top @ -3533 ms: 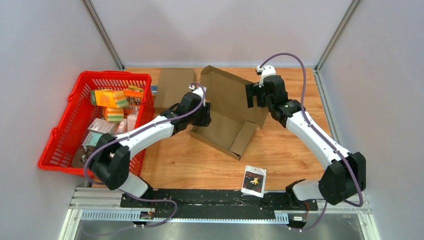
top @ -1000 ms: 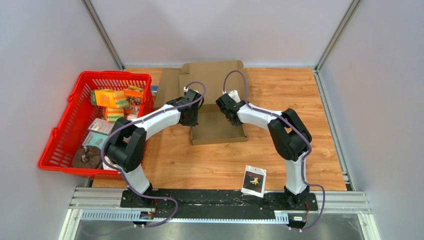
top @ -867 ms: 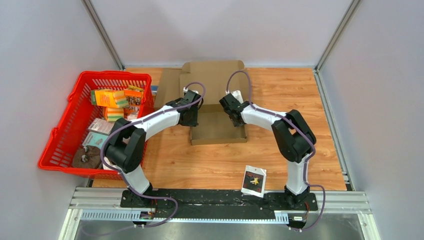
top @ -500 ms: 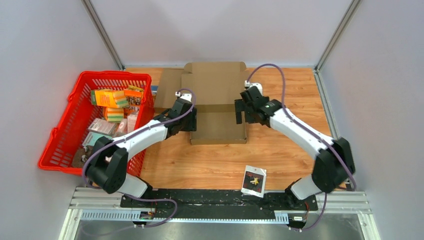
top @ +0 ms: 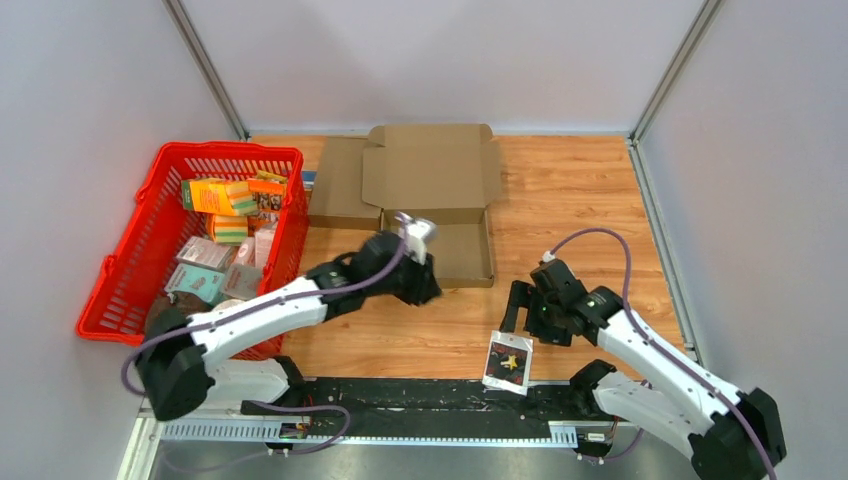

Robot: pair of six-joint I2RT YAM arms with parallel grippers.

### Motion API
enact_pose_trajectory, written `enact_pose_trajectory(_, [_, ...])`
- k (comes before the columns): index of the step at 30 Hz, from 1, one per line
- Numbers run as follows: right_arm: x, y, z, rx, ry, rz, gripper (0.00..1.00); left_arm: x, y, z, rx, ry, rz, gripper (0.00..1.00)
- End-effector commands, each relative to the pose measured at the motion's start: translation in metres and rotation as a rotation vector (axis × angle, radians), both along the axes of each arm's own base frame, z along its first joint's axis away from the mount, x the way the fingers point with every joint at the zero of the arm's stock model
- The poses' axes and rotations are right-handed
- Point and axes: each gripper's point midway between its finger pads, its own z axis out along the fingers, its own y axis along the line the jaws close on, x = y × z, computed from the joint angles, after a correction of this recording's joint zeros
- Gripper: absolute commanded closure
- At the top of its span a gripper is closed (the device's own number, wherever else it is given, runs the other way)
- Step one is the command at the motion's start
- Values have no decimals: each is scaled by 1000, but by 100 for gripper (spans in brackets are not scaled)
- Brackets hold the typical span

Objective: Fold the paper box

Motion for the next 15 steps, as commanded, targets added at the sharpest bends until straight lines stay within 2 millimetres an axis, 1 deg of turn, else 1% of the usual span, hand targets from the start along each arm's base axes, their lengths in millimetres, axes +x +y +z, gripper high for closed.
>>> enact_pose_trajectory(1, [6, 14, 11, 158, -49, -168, 0, -79, -84, -10, -35, 106, -377, 71])
enact_pose_trajectory(3, [0, 10, 8, 155, -26, -188, 3, -90, -100, -18, -25, 133, -413, 74])
enact_pose_trajectory(4, [-4, 7, 6, 143, -16, -201, 5, -103, -108, -35, 14, 172, -447, 78])
enact_pose_trajectory(5, [-8, 4, 3, 130, 0, -205, 6, -109, -113, -42, 30, 188, -464, 78])
enact_pose_trajectory(6, [-14, 1, -1, 117, 28, -207, 8, -114, -121, -41, 33, 191, -488, 79])
enact_pose_trajectory(7, [-19, 2, -3, 122, 51, -201, 9, -125, -128, -58, 75, 220, -517, 81])
enact_pose_trajectory(8, [-25, 2, -10, 118, 80, -194, 9, -129, -127, -66, 114, 241, -520, 82])
enact_pose_trajectory(9, [-28, 4, -12, 129, 92, -186, 9, -128, -134, -67, 121, 239, -513, 82])
enact_pose_trajectory(10, [-32, 5, -15, 134, 109, -175, 7, -131, -137, -80, 147, 262, -516, 83])
enact_pose_trajectory(11, [-37, 3, -21, 123, 122, -168, 4, -134, -144, -82, 131, 259, -527, 83])
enact_pose_trajectory(12, [-40, 2, -24, 118, 131, -165, 4, -135, -150, -86, 114, 280, -516, 84])
enact_pose_trajectory(13, [-41, 1, -25, 119, 130, -163, 4, -135, -155, -98, 112, 305, -507, 86])
enact_pose_trajectory(15, [-46, -1, -30, 114, 139, -166, 4, -133, -161, -110, 135, 332, -485, 88])
